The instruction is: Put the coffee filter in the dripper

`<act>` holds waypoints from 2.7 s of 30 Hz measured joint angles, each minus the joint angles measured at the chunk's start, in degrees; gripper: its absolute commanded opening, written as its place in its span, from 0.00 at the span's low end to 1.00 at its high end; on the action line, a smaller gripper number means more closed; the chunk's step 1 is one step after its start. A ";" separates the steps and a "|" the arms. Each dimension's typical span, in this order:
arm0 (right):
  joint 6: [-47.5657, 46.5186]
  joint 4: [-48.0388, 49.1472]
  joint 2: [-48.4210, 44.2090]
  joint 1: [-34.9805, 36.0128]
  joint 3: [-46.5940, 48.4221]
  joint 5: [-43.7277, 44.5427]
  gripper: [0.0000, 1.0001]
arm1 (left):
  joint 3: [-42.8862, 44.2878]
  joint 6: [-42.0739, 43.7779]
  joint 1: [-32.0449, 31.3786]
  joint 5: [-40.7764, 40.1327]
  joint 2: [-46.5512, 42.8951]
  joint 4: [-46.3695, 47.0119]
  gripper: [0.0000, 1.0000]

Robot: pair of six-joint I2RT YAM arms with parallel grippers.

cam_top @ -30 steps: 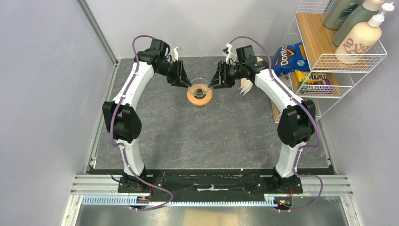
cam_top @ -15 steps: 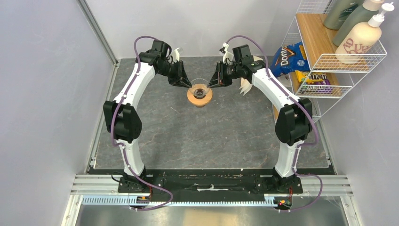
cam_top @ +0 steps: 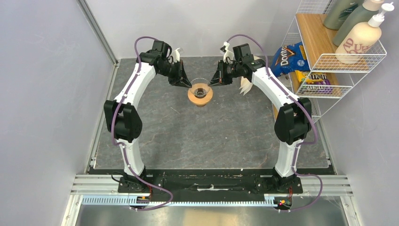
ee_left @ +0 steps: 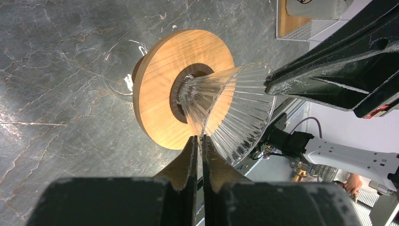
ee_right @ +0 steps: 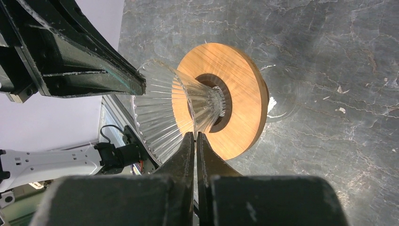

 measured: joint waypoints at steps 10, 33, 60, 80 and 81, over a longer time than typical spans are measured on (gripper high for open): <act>-0.15 -0.35 0.37 0.00 0.68 1.29 0.00 | 0.00 -0.11 -0.44 -0.07 0.11 0.22 0.02; -0.72 -0.52 1.55 -0.07 1.90 1.70 0.00 | -0.22 -0.85 0.09 1.53 1.09 0.66 0.02; -4.61 3.63 1.16 -0.37 0.39 2.14 0.00 | -0.17 -0.76 -1.51 -2.62 1.11 1.31 0.02; -7.96 6.56 0.70 -0.74 -2.36 3.30 0.00 | -0.17 -0.79 -2.49 -4.00 1.11 2.82 0.02; -8.02 6.60 0.70 -0.74 -2.38 3.28 0.00 | -0.17 -0.79 -2.51 -4.07 1.11 2.82 0.02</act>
